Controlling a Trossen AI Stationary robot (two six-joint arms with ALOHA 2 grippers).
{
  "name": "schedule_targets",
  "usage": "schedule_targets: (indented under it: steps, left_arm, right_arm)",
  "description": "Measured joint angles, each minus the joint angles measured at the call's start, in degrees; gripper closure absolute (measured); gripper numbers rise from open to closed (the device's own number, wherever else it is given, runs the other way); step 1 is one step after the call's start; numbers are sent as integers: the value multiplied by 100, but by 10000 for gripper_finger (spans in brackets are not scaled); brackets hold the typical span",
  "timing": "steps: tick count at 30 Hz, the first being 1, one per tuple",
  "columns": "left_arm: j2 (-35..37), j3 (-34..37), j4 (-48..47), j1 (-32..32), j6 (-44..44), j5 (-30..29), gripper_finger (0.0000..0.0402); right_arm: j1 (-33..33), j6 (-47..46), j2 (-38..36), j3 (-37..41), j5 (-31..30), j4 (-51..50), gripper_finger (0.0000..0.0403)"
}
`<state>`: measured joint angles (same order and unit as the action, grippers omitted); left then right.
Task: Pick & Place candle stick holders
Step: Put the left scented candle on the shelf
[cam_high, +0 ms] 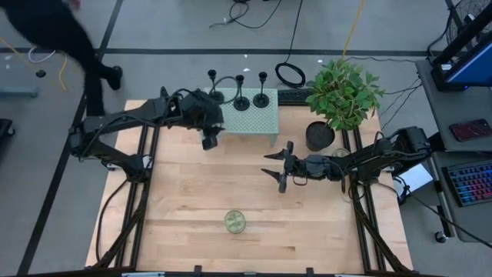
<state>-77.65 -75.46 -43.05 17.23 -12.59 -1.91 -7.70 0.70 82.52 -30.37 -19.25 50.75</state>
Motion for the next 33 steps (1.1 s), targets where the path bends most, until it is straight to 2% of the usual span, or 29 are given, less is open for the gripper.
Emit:
schedule_targets:
  steps: [6, 10, 15, 20, 25, 27, 29, 33]
  left_arm:
    - [0, 0, 7, -768, 87, 555, 231]
    - [0, 60, 108, -1459, 211, 977, 232]
    - [-80, 516, 673, -2421, 353, 1075, 245]
    - [-192, 1191, 1484, -3256, 259, 1073, 258]
    - [-281, 2041, 2879, -3841, 217, 1071, 271]
    - [-385, 2348, 3478, -3970, 219, 1073, 274]
    - [-398, 2614, 3620, -4067, 224, 1069, 275]
    - [-633, 2774, 4242, -4147, 230, 1098, 275]
  right_arm:
    - [0, -1, 0, 0, -2, -3, 170]
    - [-2, -1, 0, 0, -2, -6, 173]
    - [-2, -3, 0, 0, -4, -95, 170]
    - [-2, -5, 0, 0, -7, -139, 171]
    - [-2, -6, 0, 0, -7, -185, 176]
    - [-2, -6, 0, 0, -7, -187, 175]
    - [-2, -40, 0, 0, -9, -187, 174]
    - [-2, -281, 0, 0, -9, -176, 175]
